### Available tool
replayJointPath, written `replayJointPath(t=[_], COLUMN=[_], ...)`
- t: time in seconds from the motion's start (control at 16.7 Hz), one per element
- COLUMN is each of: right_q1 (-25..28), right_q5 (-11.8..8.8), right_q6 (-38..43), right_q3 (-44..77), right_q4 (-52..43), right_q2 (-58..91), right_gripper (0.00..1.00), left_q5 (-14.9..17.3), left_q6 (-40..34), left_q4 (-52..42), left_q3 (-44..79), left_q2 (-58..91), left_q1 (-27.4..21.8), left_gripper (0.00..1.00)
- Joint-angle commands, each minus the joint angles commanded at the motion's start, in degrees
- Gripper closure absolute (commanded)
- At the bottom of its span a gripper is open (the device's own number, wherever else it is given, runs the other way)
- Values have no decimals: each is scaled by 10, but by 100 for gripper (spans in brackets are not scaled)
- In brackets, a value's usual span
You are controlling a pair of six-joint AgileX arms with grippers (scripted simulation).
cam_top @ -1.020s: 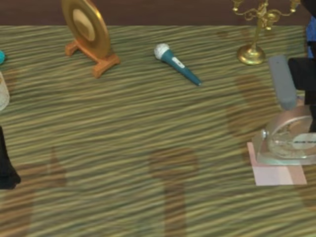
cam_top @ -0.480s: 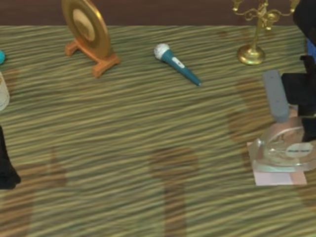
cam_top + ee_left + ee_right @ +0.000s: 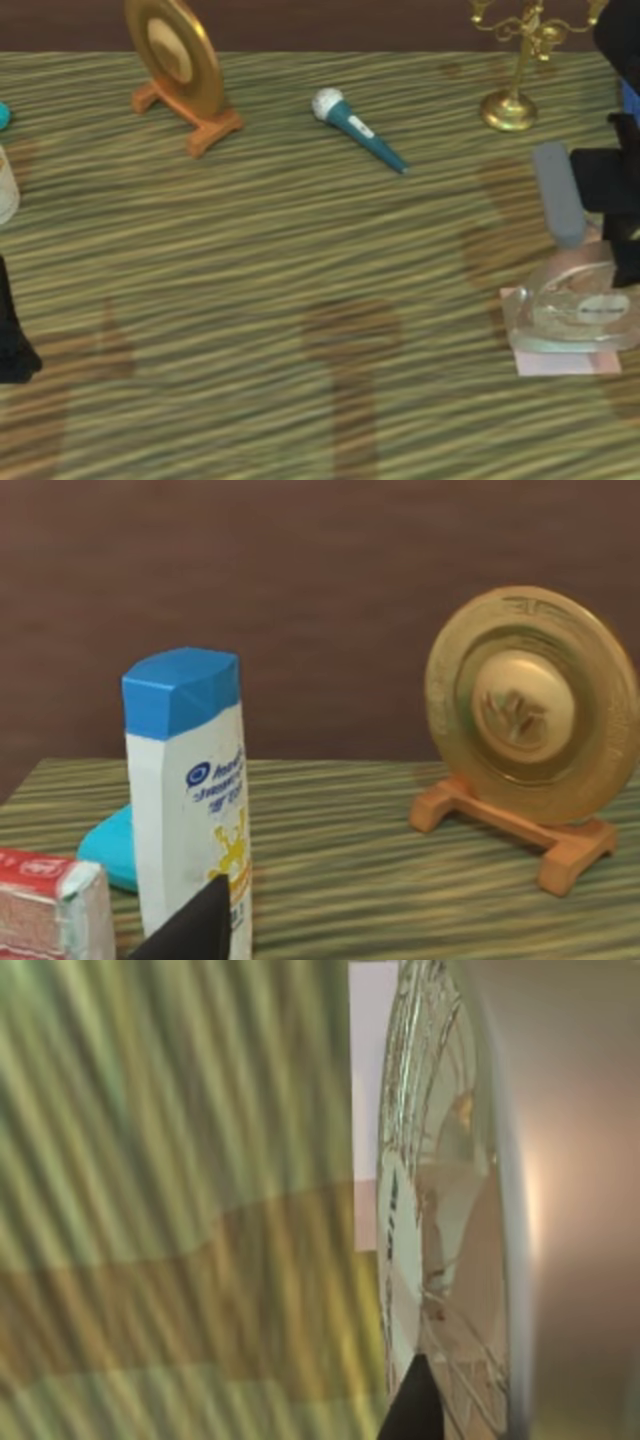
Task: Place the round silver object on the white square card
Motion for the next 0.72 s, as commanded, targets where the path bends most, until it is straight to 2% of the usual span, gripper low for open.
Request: replayJointPath(t=[0.36,0.72], right_q1=[0,0], right_q5=[0,0], right_q6=[0,0], right_q3=[0,0], right_q4=[0,0], right_q2=[0,0], right_gripper=[2,0], left_q5=[0,0], left_q6=[0,0], left_q4=[0,0], left_q3=[0,0], left_q2=[0,0], left_q1=[0,0], left_gripper=[0,0])
